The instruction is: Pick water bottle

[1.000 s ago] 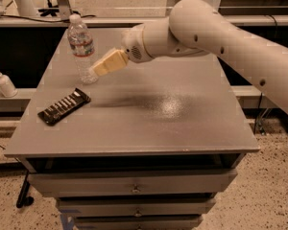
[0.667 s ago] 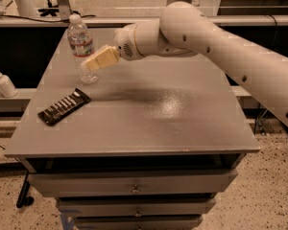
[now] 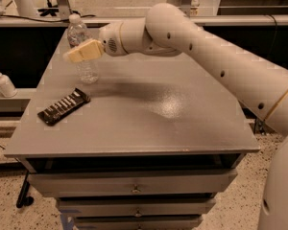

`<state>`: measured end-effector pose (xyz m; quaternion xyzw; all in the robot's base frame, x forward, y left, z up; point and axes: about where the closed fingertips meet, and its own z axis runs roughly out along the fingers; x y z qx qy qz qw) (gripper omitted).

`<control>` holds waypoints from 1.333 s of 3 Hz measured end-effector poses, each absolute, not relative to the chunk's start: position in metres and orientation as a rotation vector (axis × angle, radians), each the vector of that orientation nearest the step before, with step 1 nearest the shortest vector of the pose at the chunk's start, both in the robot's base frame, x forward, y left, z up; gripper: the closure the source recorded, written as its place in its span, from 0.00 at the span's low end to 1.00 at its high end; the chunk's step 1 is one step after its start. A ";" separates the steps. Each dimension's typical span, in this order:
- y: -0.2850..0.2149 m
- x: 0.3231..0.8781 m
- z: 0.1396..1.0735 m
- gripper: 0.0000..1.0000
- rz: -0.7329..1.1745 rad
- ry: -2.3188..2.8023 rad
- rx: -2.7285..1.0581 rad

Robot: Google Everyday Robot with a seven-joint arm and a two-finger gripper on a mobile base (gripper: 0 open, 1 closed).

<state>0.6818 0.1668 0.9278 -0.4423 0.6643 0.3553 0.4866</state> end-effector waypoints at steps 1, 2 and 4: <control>0.180 0.676 0.930 0.18 0.910 1.601 -1.075; 0.178 0.671 0.931 0.41 0.927 1.597 -1.076; 0.145 0.679 0.977 0.88 0.903 1.529 -1.071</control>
Offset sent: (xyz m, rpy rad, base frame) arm -0.0142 0.0044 0.0048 0.0455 0.0277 0.0375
